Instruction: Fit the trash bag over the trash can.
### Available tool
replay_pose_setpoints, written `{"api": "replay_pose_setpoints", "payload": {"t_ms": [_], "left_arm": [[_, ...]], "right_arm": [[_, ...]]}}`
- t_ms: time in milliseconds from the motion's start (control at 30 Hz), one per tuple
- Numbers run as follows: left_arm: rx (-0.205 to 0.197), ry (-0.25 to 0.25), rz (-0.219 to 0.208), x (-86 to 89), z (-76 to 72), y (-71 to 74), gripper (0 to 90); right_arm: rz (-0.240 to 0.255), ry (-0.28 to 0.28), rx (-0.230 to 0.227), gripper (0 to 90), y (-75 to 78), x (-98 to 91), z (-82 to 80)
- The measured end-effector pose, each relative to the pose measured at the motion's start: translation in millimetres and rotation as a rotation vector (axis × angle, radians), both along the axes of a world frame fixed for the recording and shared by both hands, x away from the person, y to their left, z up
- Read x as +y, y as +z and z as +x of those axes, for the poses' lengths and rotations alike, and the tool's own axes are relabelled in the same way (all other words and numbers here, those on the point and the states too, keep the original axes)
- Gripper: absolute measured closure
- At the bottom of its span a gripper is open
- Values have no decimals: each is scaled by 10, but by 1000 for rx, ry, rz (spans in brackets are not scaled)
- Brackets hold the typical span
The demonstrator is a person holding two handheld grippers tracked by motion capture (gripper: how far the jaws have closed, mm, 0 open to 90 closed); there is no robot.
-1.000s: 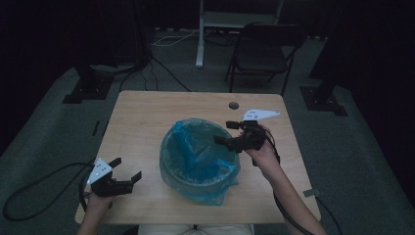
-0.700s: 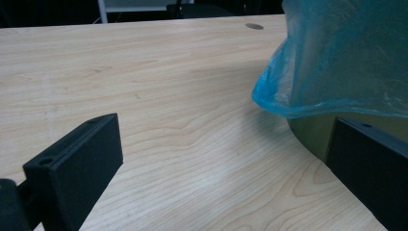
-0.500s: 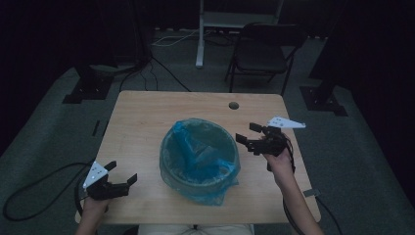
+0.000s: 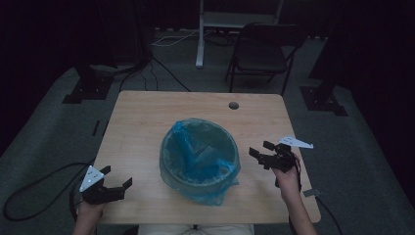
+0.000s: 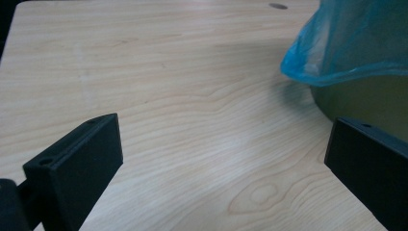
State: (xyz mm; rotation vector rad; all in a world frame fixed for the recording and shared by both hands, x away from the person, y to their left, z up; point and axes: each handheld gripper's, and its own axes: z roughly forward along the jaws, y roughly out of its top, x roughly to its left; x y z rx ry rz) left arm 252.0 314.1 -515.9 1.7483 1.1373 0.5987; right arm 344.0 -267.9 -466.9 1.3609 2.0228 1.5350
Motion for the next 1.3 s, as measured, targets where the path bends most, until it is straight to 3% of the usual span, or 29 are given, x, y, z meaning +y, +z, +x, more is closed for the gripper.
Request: {"api": "replay_pose_setpoints", "payload": {"t_ms": [200, 367, 467, 633, 867, 1033, 1067, 1133, 1300], "left_arm": [[30, 23, 10, 80, -67, -52, 3], [51, 63, 16, 161, -123, -91, 3], [72, 90, 24, 205, -143, -111, 3], [72, 106, 22, 263, -211, -129, 3], [81, 137, 26, 330, -260, -163, 2], [69, 166, 43, 332, -280, -176, 3], [55, 202, 62, 321, -298, -182, 3], [45, 225, 84, 317, -309, -167, 3], [17, 295, 60, 363, -334, -154, 3]], "right_arm": [[-48, -45, 33, 172, -291, -106, -135], [-60, -101, 61, 173, -448, -253, -260], [-61, -118, 77, 172, -497, -311, -312], [-102, -175, 103, 172, -621, -478, -467], [-100, -240, 129, 172, -711, -684, -603], [-108, -300, 140, 172, -756, -818, -673], [-90, -329, 145, 172, -764, -894, -702], [-112, -346, 142, 172, -763, -933, -728], [-111, -372, 146, 172, -797, -1031, -761]]}}
